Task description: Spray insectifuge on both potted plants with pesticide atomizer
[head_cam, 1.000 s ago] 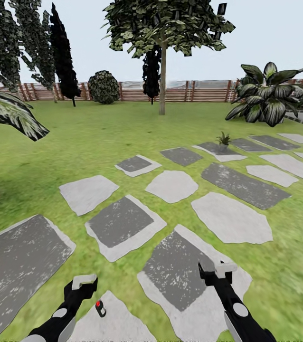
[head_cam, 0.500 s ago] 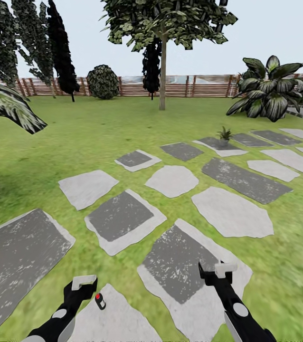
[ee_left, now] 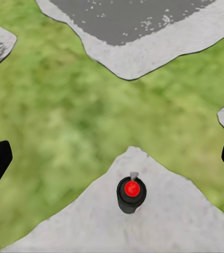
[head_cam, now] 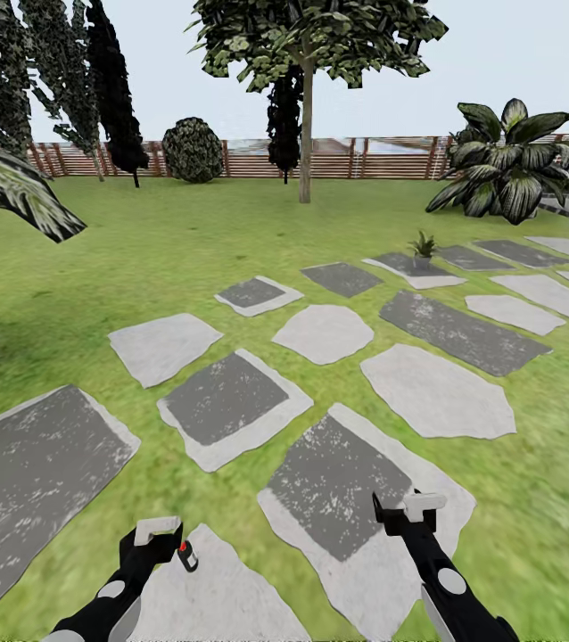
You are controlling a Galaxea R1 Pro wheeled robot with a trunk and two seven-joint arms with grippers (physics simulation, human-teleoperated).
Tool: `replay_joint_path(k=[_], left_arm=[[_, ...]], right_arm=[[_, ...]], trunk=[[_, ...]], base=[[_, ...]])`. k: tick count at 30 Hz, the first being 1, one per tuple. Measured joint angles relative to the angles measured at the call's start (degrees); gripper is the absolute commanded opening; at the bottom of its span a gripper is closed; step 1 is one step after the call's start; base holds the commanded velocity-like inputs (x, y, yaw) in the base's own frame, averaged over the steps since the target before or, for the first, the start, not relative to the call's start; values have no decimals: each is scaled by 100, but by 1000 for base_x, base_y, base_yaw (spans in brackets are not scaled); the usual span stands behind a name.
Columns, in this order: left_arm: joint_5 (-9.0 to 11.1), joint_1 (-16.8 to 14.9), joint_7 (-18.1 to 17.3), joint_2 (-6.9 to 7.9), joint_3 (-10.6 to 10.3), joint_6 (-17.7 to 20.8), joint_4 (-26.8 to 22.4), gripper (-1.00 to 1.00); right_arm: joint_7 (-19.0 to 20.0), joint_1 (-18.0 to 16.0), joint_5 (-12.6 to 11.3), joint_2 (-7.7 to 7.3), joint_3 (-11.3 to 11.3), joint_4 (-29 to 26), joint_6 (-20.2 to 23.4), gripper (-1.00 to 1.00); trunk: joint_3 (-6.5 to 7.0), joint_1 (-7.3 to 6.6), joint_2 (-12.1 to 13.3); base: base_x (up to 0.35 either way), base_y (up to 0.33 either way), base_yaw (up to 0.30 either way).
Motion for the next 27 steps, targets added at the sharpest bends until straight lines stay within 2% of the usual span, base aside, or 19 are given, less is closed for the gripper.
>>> replay_joint_path(k=[27], left_arm=[[-7, 0, 0, 9, 1, 0, 9, 100]], right_arm=[[0, 0, -2, 1, 2, -13, 0, 100]], trunk=[[-485, 593, -1083]], base=[[0, 0, 0]])
